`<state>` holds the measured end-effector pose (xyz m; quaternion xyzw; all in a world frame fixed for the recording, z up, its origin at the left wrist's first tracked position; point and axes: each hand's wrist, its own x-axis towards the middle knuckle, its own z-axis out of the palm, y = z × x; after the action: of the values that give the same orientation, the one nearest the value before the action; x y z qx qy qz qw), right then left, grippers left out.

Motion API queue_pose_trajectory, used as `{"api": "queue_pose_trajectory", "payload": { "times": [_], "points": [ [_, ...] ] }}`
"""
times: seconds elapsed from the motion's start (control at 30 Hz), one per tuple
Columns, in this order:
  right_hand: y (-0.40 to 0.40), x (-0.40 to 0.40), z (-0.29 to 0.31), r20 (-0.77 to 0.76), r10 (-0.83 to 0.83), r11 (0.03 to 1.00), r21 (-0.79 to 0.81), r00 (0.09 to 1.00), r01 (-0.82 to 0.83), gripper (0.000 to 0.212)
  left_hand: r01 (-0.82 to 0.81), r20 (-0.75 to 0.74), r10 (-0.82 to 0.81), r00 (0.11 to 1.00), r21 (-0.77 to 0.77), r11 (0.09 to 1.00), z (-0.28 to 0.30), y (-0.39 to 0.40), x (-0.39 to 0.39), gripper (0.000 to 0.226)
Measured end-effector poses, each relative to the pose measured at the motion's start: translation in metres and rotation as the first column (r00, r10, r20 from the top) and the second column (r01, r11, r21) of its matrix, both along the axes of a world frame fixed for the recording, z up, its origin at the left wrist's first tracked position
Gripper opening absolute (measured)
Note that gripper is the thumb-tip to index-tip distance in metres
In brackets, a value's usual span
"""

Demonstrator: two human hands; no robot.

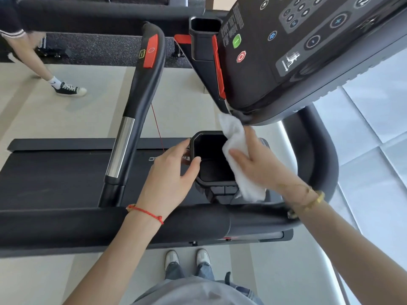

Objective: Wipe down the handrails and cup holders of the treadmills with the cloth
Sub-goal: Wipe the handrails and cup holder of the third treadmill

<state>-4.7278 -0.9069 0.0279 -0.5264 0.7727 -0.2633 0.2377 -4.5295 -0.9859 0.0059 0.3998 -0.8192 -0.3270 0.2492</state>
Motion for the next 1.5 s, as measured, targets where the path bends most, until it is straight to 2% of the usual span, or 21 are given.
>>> {"api": "queue_pose_trajectory", "payload": {
  "times": [0.1, 0.17, 0.2, 0.27, 0.37, 0.47, 0.5, 0.57, 0.6, 0.7, 0.77, 0.8, 0.9, 1.03, 1.13, 1.23, 1.3, 1.37, 1.5],
  "points": [
    [0.033, 0.018, -0.012, 0.041, -0.114, 0.992, -0.051, 0.993, 0.116, 0.017, 0.000, 0.010, 0.000, 1.000, -0.003, 1.000, -0.002, -0.001, 0.000, 0.041],
    [0.033, 0.020, -0.015, 0.050, -0.169, 0.985, -0.025, 0.984, 0.170, 0.034, -0.001, 0.012, 0.001, 1.000, -0.007, 1.000, -0.003, -0.002, 0.000, 0.041],
    [0.026, 0.018, -0.013, 0.029, -0.174, 0.985, 0.008, 0.984, 0.173, 0.036, -0.002, 0.009, 0.002, 1.000, -0.008, 1.000, -0.003, -0.002, 0.000, 0.040],
    [0.006, 0.010, -0.004, -0.024, -0.149, 0.987, 0.062, 0.989, 0.150, 0.034, -0.001, 0.006, 0.002, 1.000, -0.012, 1.000, -0.002, -0.001, 0.000, 0.039],
    [-0.012, 0.005, 0.006, -0.018, -0.123, 0.989, 0.082, 0.992, 0.124, 0.030, -0.001, 0.008, 0.001, 1.000, -0.013, 1.000, -0.003, -0.001, 0.000, 0.038],
    [0.011, 0.016, 0.002, -0.077, -0.083, 0.989, 0.119, 0.994, 0.092, 0.027, 0.001, -0.003, -0.001, 1.000, -0.017, 1.000, -0.001, -0.001, 0.000, 0.038],
    [0.022, 0.021, -0.002, -0.062, -0.095, 0.986, 0.129, 0.994, 0.102, 0.028, 0.004, -0.009, -0.005, 1.000, -0.015, 1.000, -0.001, -0.001, -0.001, 0.038],
    [0.033, 0.026, -0.006, 0.082, -0.181, 0.980, 0.099, 0.980, 0.172, 0.029, 0.011, -0.009, -0.011, 1.000, -0.013, 1.000, 0.000, -0.001, -0.001, 0.038],
    [0.029, 0.025, -0.005, 0.092, -0.189, 0.980, 0.083, 0.978, 0.181, 0.032, 0.009, -0.009, -0.009, 1.000, -0.016, 1.000, 0.000, -0.001, -0.002, 0.037],
    [0.002, 0.012, 0.000, -0.016, -0.116, 0.990, 0.078, 0.993, 0.117, 0.029, 0.006, -0.012, -0.007, 1.000, -0.023, 1.000, 0.001, 0.000, 0.000, 0.036],
    [-0.015, 0.003, 0.006, -0.013, -0.066, 0.996, 0.054, 0.998, 0.066, 0.025, 0.003, -0.013, -0.003, 1.000, -0.021, 1.000, 0.001, 0.000, 0.000, 0.036],
    [-0.019, 0.000, 0.006, -0.015, -0.056, 0.998, 0.041, 0.998, 0.057, 0.029, 0.003, -0.011, -0.003, 1.000, -0.016, 1.000, 0.001, 0.000, 0.000, 0.037],
    [-0.020, -0.002, 0.003, -0.145, -0.016, 0.999, 0.025, 0.989, 0.020, 0.040, 0.000, -0.004, 0.000, 1.000, -0.002, 1.000, 0.002, 0.001, 0.000, 0.038],
    [-0.016, 0.005, -0.003, -0.395, 0.087, 0.993, -0.039, 0.915, -0.111, 0.054, -0.003, -0.008, 0.003, 1.000, 0.019, 1.000, 0.005, 0.002, 0.000, 0.039],
    [-0.026, 0.004, 0.009, -0.474, 0.206, 0.967, -0.033, 0.856, -0.252, 0.054, -0.011, 0.006, 0.011, 1.000, 0.030, 0.999, 0.005, 0.002, -0.001, 0.041],
    [-0.053, 0.001, 0.021, -0.463, 0.417, 0.896, 0.065, 0.782, -0.439, 0.049, -0.026, 0.029, 0.025, 0.999, 0.012, 1.000, 0.005, 0.002, -0.001, 0.034],
    [-0.068, 0.003, 0.025, -0.421, 0.498, 0.859, 0.123, 0.758, -0.497, 0.043, -0.024, 0.047, 0.023, 0.999, 0.017, 1.000, 0.007, 0.003, -0.001, 0.030],
    [-0.072, 0.005, 0.022, -0.401, 0.526, 0.844, 0.135, 0.750, -0.519, 0.038, -0.024, 0.056, 0.023, 0.998, 0.017, 1.000, 0.006, 0.002, 0.000, 0.028],
    [-0.056, -0.008, 0.016, -0.406, 0.454, 0.879, 0.060, 0.793, -0.472, 0.036, -0.020, 0.034, 0.019, 0.999, 0.027, 0.999, 0.005, 0.003, -0.001, 0.036]
  ]
}}
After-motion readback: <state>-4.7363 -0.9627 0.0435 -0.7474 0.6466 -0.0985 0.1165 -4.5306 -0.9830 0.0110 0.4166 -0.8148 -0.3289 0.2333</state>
